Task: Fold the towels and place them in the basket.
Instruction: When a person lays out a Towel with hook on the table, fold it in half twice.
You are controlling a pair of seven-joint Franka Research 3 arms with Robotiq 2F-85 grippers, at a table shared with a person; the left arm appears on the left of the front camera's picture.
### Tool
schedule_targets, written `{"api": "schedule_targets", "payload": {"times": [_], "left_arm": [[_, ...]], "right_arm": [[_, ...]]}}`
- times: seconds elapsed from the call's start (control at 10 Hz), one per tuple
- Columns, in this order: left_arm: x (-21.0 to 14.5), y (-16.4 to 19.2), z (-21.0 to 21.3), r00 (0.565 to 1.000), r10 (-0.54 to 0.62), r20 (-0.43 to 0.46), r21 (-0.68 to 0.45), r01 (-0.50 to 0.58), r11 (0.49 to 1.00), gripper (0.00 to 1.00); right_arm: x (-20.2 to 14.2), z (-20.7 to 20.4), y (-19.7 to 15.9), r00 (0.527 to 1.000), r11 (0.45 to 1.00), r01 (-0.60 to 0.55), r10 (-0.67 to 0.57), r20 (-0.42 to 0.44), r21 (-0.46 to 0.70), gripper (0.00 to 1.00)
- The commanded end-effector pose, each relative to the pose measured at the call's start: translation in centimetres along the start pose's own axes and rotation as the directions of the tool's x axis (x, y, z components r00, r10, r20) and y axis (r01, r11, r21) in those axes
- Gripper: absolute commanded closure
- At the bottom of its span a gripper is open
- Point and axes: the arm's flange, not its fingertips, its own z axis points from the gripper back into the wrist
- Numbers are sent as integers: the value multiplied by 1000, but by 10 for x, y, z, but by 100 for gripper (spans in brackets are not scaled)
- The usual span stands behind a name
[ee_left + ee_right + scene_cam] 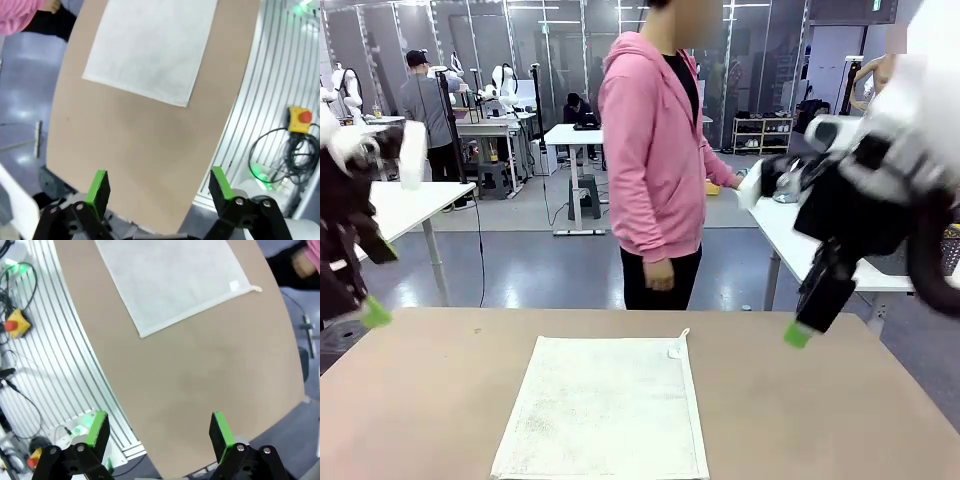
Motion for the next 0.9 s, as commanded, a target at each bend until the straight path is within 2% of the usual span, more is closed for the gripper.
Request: {"api": "schedule_targets", "payload": {"times": [0.0, 0.2, 0.4, 0.5, 0.6, 0.7, 0.8], "left_arm": [[-7, 3, -41, 997, -53, 57, -48, 56, 997, 0], [-5, 6, -87, 993, -116, 38, -75, 118, 990, 0], [-3, 5, -113, 985, -173, 5, -121, 172, 978, 0], [-3, 5, -117, 983, -182, 16, -143, 182, 973, 0], [-2, 6, -119, 982, -187, -11, -133, 184, 974, 0], [0, 9, -118, 990, -108, -86, -75, 102, 992, 0], [-1, 5, -120, 985, -168, -26, -137, 163, 977, 0]], "right_arm": [[3, -38, -6, 992, 991, -130, 130, 1, -11, 0], [9, -82, -8, 974, 974, -225, 225, -10, 22, 0], [12, -107, -9, 970, 970, -240, 241, -37, 29, 0], [14, -114, -10, 971, 972, -233, 235, -51, 38, 0], [16, -112, -11, 977, 977, -206, 208, -36, 50, 0], [16, -108, -6, 974, 975, -218, 220, -52, 39, 0], [16, -108, -6, 974, 975, -218, 220, -52, 39, 0]]}}
